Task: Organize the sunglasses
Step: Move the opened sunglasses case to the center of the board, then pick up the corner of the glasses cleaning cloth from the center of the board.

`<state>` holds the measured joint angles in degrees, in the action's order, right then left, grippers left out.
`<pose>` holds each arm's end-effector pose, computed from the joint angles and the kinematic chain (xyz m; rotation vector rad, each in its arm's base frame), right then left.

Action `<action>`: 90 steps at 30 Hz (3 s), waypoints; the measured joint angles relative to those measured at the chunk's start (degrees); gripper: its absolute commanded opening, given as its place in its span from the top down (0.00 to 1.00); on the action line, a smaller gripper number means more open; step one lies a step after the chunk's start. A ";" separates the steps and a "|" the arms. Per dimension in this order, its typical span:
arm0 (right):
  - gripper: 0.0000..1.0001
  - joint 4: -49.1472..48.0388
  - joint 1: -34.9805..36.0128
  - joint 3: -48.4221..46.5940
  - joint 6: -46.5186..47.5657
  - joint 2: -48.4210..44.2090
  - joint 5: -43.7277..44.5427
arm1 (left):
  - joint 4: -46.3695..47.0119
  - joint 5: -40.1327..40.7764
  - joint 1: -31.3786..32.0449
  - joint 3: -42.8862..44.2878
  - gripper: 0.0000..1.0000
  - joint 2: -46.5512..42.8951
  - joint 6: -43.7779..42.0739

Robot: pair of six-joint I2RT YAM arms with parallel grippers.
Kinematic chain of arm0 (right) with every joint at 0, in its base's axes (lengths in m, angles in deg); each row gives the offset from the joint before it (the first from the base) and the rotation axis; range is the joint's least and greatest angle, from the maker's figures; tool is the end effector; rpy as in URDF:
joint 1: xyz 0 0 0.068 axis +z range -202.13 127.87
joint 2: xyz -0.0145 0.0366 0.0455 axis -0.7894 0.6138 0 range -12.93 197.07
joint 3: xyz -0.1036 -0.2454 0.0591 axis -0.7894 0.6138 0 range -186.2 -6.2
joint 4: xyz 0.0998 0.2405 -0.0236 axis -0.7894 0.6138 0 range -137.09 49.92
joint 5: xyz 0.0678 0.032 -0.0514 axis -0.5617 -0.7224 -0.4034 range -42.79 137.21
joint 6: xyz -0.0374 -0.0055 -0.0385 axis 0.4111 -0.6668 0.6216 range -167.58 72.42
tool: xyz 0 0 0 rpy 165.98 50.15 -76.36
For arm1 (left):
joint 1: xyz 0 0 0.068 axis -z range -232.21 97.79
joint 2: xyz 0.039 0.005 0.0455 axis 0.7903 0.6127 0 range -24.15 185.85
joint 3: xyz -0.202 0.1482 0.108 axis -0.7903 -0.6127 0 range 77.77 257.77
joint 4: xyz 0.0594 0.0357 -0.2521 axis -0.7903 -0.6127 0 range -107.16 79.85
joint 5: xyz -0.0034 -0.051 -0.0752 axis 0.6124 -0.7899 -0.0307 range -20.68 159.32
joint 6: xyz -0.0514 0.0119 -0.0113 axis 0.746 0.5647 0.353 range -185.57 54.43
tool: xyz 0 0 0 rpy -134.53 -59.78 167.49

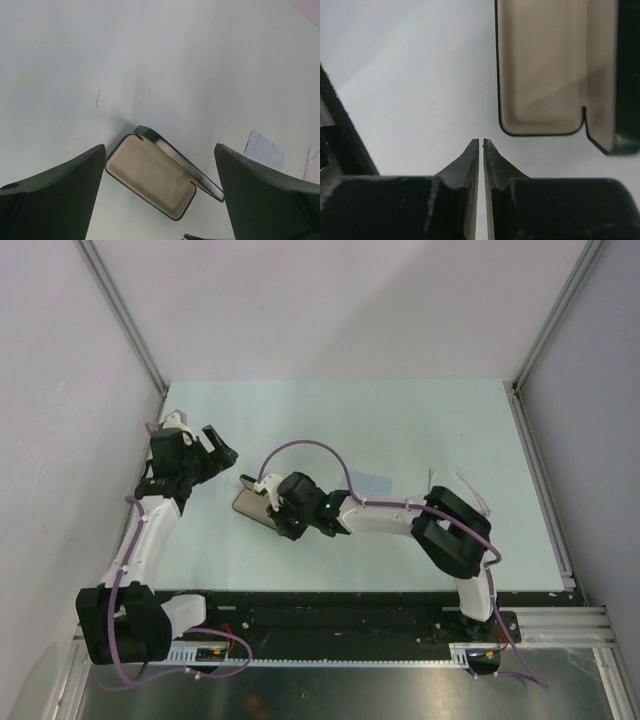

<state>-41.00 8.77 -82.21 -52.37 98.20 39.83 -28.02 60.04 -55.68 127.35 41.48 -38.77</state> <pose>0.2062 0.3800 0.1958 -1.1883 2.0808 0.7190 0.2535 0.0095 0.2831 -0.4782 2.1294 -0.4082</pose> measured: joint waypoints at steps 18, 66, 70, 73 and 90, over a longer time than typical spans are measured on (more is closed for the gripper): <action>0.89 0.20 -1.05 -8.57 -0.57 11.78 -0.79 | -2.89 4.68 -0.66 0.37 0.02 0.04 0.04; 0.51 20.41 -37.07 1.60 -23.12 -17.31 15.72 | 0.81 -7.61 27.45 30.01 0.23 32.59 -2.86; 0.56 19.58 -39.78 1.70 -23.19 -12.04 12.61 | 1.09 -7.67 31.45 35.76 0.31 42.77 -2.78; 0.57 19.12 -40.70 1.70 -23.04 -8.00 10.93 | 1.11 -7.74 33.20 39.28 0.36 49.62 -2.78; 0.59 18.43 -40.72 1.75 -21.75 -0.22 9.88 | 1.18 -8.79 33.73 42.91 0.55 61.11 -3.41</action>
<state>-22.57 -31.95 -80.46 -74.12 97.99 49.71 -26.84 51.26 -21.95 170.26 102.59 -42.18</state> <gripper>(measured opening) 0.402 0.483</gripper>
